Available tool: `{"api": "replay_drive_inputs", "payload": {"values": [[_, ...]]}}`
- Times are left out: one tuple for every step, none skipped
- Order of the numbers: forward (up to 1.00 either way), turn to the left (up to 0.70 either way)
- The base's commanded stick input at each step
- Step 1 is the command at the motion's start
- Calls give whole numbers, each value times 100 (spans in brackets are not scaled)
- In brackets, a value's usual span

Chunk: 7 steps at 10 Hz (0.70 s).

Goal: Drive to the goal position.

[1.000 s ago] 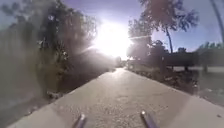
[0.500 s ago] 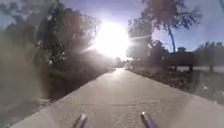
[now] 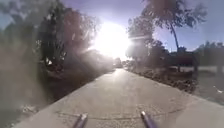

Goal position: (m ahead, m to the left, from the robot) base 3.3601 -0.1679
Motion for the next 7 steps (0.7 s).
{"api": "replay_drive_inputs", "payload": {"values": [[95, -28], [95, -34], [95, -5], [95, 0], [96, 0], [96, 0], [96, 0]]}}
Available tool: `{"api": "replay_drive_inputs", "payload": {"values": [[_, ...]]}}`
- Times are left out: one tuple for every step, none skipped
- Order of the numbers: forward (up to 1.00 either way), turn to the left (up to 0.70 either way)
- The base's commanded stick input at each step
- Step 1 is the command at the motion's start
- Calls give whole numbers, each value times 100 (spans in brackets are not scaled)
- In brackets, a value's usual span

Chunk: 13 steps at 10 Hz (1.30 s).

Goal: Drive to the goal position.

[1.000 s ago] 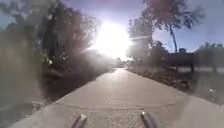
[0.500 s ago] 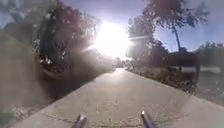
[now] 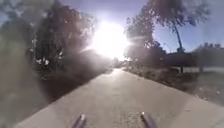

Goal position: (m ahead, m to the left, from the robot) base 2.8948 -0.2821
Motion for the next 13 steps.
{"api": "replay_drive_inputs", "payload": {"values": [[95, 0], [95, -6], [95, -12], [95, -18], [95, -24], [95, -20], [95, -10], [95, 0], [95, 0], [95, 0], [95, 0], [95, 0], [95, 0]]}}
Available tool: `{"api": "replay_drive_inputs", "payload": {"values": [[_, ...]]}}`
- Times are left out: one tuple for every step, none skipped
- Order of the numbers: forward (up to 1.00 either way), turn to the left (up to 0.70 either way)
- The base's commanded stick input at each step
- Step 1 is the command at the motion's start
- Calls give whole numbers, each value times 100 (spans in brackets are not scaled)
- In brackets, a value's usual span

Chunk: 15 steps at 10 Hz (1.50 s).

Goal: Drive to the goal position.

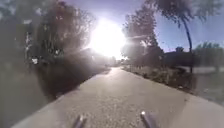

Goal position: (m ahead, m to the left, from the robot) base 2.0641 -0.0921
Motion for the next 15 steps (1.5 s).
{"api": "replay_drive_inputs", "payload": {"values": [[95, 0], [95, 0], [95, 0], [95, 0], [95, 0], [95, 0], [95, 0], [95, 0], [95, 0], [95, 0], [95, 0], [95, 0], [95, 0], [95, 0], [95, 0]]}}
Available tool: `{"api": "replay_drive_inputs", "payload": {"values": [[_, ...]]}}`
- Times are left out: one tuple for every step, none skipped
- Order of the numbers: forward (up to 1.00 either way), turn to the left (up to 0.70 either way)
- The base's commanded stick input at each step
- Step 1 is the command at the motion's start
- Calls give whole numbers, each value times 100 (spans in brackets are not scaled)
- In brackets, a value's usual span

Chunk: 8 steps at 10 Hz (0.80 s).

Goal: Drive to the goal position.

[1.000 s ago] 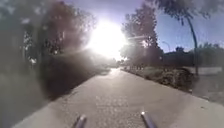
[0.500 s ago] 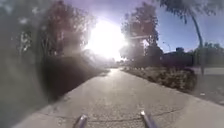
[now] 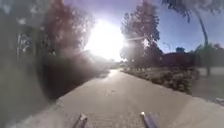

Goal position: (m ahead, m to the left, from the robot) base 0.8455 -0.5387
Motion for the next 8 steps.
{"api": "replay_drive_inputs", "payload": {"values": [[95, 0], [95, 0], [96, 0], [96, 0], [96, 0], [95, 0], [95, 0], [95, 0]]}}
